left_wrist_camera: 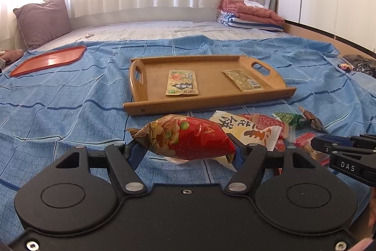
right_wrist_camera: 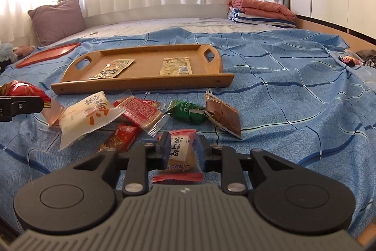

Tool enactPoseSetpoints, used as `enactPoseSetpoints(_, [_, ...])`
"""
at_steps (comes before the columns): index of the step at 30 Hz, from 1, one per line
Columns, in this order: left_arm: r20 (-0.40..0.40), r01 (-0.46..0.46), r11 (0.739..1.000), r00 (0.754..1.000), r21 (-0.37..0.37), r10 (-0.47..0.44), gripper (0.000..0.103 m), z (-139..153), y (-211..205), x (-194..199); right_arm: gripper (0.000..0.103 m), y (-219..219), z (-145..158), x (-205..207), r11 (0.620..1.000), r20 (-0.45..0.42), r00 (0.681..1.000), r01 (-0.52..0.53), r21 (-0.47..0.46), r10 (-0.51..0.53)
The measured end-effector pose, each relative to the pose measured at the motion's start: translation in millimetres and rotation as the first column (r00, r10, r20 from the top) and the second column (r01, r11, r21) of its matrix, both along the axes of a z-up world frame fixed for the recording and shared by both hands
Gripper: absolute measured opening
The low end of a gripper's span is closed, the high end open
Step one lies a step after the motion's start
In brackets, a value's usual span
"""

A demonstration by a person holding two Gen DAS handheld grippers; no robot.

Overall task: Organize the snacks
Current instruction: 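Grasp the small white-and-red candy pack with the right tool while the left tool holds the chip bag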

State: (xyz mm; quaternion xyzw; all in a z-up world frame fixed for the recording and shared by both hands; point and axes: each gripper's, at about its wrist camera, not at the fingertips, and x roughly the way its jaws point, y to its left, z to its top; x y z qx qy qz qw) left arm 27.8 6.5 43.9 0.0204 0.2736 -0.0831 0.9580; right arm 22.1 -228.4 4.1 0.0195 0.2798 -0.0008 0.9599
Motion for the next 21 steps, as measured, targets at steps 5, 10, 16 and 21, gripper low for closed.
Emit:
enactPoseSetpoints(5, [-0.008,-0.011,1.000,1.000,0.001,0.011,0.068,-2.3,1.8,1.9,0.051,3.3,-1.2,-0.3,1.000,-0.006,1.000,-0.016,0.002,0.016])
enactPoseSetpoints(10, [-0.010,-0.014,1.000,1.000,-0.002,0.014,0.068,-1.2,2.0,4.7,0.060,16.6,-8.9,0.3,0.998,-0.040,0.998,-0.059,-0.039,0.057])
enactPoseSetpoints(16, [0.008,-0.013,1.000,1.000,0.014,0.013,0.067,7.9,3.1,14.4,0.036,16.6,-0.7,-2.5,0.999,-0.016,0.999,-0.051,-0.015,0.051])
enactPoseSetpoints(21, [0.031,-0.004,1.000,1.000,-0.010,0.004,0.067,24.9,5.3,37.2,0.032,11.3,19.9,1.9,0.998,0.021,0.998,-0.055,0.038,0.054])
